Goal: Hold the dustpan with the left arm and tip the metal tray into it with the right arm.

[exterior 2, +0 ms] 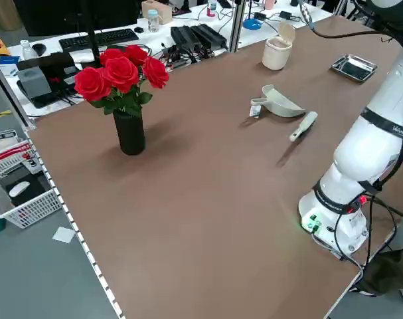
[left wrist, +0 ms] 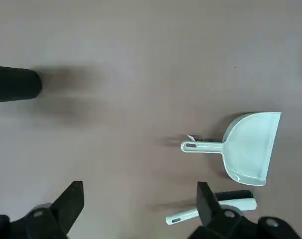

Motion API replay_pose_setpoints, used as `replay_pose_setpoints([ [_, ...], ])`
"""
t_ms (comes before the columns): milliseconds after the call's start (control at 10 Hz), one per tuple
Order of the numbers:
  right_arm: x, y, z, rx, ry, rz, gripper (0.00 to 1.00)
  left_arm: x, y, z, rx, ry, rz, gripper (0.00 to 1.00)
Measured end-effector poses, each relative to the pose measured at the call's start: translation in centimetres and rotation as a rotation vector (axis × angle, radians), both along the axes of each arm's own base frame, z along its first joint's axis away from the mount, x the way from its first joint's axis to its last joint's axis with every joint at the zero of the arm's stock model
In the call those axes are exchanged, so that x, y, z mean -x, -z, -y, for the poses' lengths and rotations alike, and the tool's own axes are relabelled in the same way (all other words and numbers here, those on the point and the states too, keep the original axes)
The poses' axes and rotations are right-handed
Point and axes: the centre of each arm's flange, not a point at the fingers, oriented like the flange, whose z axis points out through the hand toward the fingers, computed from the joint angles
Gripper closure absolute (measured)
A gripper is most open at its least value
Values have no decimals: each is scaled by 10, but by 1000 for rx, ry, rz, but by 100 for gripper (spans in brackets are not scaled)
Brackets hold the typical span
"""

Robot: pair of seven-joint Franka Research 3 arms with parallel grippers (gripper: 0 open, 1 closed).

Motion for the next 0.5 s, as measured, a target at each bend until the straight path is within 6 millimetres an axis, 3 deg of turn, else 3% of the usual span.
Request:
replay_pose_setpoints([
  [500,0,0,0,0,-3,1,0,4,-11,-3,26,-4,11,0],
])
